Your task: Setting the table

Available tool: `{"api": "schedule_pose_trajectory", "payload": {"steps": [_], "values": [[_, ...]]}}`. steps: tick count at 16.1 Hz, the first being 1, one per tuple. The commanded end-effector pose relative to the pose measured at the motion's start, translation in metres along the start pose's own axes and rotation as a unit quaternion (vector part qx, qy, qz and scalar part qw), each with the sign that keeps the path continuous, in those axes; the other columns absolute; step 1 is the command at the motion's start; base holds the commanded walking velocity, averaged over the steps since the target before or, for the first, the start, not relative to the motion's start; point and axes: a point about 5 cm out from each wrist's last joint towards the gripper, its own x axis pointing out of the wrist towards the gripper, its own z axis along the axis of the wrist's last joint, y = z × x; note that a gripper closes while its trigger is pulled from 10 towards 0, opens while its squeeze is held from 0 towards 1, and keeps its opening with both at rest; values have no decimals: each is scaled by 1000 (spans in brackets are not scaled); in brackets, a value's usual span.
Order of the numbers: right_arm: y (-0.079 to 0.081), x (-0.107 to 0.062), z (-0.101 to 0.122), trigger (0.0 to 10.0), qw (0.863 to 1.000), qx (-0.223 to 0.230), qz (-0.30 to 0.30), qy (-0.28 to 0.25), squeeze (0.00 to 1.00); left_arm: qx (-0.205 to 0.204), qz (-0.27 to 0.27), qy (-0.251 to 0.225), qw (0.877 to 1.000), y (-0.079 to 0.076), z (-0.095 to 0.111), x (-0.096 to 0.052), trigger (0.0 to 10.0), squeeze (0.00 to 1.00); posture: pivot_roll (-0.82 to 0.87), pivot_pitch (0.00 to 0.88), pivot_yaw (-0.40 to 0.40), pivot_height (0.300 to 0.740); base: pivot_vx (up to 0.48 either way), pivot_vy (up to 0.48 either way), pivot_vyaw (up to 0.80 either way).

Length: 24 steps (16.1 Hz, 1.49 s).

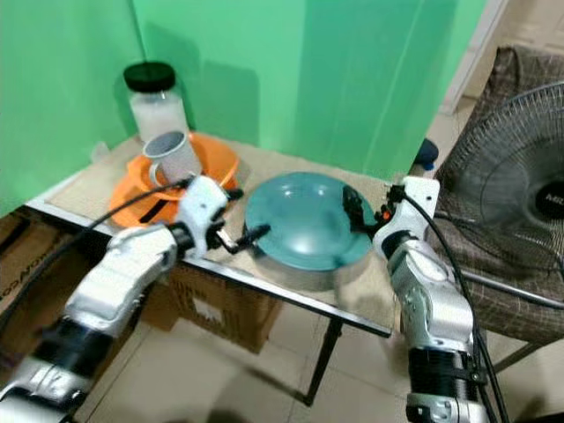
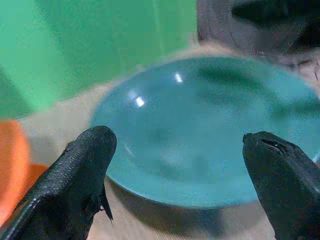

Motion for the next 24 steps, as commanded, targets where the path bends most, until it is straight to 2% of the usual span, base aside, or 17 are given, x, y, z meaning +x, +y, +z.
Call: {"api": "schedule_pose_trajectory", "payload": {"steps": [1,3,5,8,11,15,18,19,20,21,24], "values": [[-8,1,5,10000,1000,-3,-24,-7,0,16,-19,15,1000,-4,-5,8,10000,0,6,0,-22,740,0,0,0],[-8,3,5,10000,1000,4,-24,-10,0,27,-20,33,999,-3,-15,21,10000,0,-1,0,-17,740,0,0,0],[-5,4,6,10000,1000,8,-22,-14,0,15,23,31,999,3,-23,28,10000,0,-10,0,-13,740,0,0,0],[-2,6,3,10000,1000,14,-19,-10,0,11,19,44,999,2,-33,28,10000,0,-10,0,-13,740,0,0,0],[-2,11,2,10000,1000,19,-18,-5,0,9,-16,63,998,-8,-52,25,10000,0,-1,0,-22,740,0,0,0],[-6,28,3,10000,999,15,-29,22,0,19,-27,63,997,-10,-53,26,10000,0,2,0,-24,740,0,0,0],[-1,33,-1,10000,997,34,20,67,0,21,-32,61,997,-10,-54,26,10000,0,7,0,-32,740,0,0,0],[-2,33,-7,7333,995,36,30,91,0,23,-33,61,997,-10,-55,26,10000,0,11,0,-38,740,0,0,0],[-3,33,-8,7333,994,38,29,94,0,23,-33,60,997,-10,-55,26,10000,0,11,0,-38,740,0,0,0],[-4,33,-9,0,993,59,29,96,0,23,-33,60,997,-9,-55,25,10000,0,12,0,-39,740,0,0,0],[-3,31,-11,0,988,94,56,109,0,24,-34,60,997,-10,-57,25,10000,0,10,0,-38,740,0,0,0]]}}
